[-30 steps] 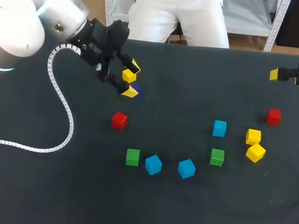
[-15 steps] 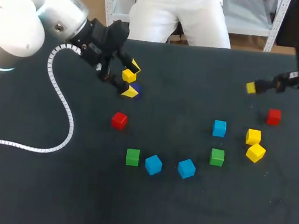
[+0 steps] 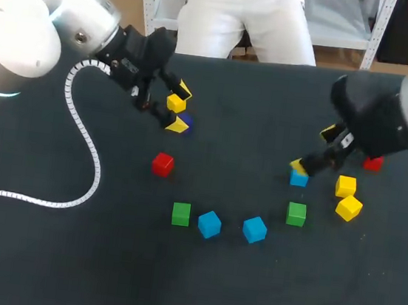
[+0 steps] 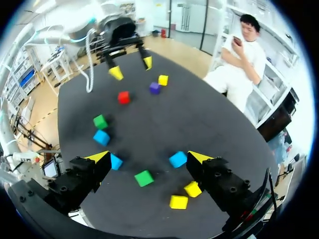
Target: Place the blue cubes, place green cubes on the blue cubes, place the yellow cubes on the green cubes, then place the red cubes on the yellow cubes, and place purple cube on the red cubes.
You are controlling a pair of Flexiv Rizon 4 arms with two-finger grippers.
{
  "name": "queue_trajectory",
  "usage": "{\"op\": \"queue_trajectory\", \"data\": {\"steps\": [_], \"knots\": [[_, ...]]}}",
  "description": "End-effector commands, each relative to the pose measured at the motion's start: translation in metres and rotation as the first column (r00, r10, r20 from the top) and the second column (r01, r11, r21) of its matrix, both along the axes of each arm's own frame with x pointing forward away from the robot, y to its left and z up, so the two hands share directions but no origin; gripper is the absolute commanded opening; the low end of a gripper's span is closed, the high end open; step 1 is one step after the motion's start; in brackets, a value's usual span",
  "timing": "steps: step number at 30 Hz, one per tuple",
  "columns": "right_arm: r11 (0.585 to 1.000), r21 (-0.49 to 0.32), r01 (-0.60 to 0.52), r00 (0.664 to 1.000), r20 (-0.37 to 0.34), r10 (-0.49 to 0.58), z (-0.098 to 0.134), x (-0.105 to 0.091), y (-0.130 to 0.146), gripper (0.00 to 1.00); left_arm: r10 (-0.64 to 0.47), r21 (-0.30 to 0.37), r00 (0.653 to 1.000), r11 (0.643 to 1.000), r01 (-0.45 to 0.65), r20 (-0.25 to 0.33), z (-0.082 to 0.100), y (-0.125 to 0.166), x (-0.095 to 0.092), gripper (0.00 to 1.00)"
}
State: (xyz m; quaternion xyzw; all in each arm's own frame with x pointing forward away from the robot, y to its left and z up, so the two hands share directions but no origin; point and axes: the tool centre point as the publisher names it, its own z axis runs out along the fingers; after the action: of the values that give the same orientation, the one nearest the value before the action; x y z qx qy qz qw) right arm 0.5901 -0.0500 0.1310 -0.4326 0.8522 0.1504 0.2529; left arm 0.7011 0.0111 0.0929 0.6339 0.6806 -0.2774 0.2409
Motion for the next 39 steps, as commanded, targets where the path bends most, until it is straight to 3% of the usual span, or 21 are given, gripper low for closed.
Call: {"op": "queue_trajectory", "data": {"steps": [1, 21, 22, 26, 30, 33, 36, 39], "knots": [[0.997, 0.045, -0.067, 0.994, -0.086, 0.071, 0.003, 0.011, 0.002, 1.00, 0.000, -0.001, 1.000, 1.000, 0.000, 0.000, 0.000, 0.000, 0.000, 1.00], [0.997, 0.045, -0.067, 0.994, -0.086, 0.071, 0.003, 0.011, 0.002, 1.00, 0.000, -0.001, 1.000, 1.000, 0.000, 0.000, 0.000, 0.000, 0.000, 1.00], [0.992, 0.035, -0.122, 0.989, -0.077, 0.124, 0.002, 0.002, 0.012, 1.00, 0.000, -0.001, 1.000, 1.000, 0.000, 0.000, 0.000, 0.000, 0.000, 1.00], [0.952, -0.039, -0.302, 0.950, -0.098, 0.298, -0.003, -0.020, 0.033, 1.00, 0.000, -0.001, 1.000, 1.000, 0.000, 0.000, 0.000, 0.000, 0.000, 1.00], [0.892, -0.079, -0.445, 0.895, -0.075, 0.440, -0.007, -0.044, 0.043, 1.00, 0.000, -0.001, 1.000, 1.000, 0.000, 0.000, 0.000, 0.000, 0.000, 1.00], [0.816, -0.098, -0.570, 0.821, -0.024, 0.570, -0.011, -0.062, 0.042, 1.00, 0.000, -0.001, 1.000, 1.000, 0.000, 0.000, 0.000, 0.000, 0.000, 1.00], [0.735, -0.057, -0.675, 0.736, 0.012, 0.677, -0.022, -0.074, 0.035, 1.00, 0.000, -0.001, 1.000, 1.000, 0.000, 0.000, 0.000, 0.000, 0.000, 1.00], [0.681, -0.023, -0.732, 0.680, 0.031, 0.732, -0.039, -0.076, 0.026, 1.00, 0.000, -0.001, 1.000, 1.000, 0.000, 0.000, 0.000, 0.000, 0.000, 1.00]]}}
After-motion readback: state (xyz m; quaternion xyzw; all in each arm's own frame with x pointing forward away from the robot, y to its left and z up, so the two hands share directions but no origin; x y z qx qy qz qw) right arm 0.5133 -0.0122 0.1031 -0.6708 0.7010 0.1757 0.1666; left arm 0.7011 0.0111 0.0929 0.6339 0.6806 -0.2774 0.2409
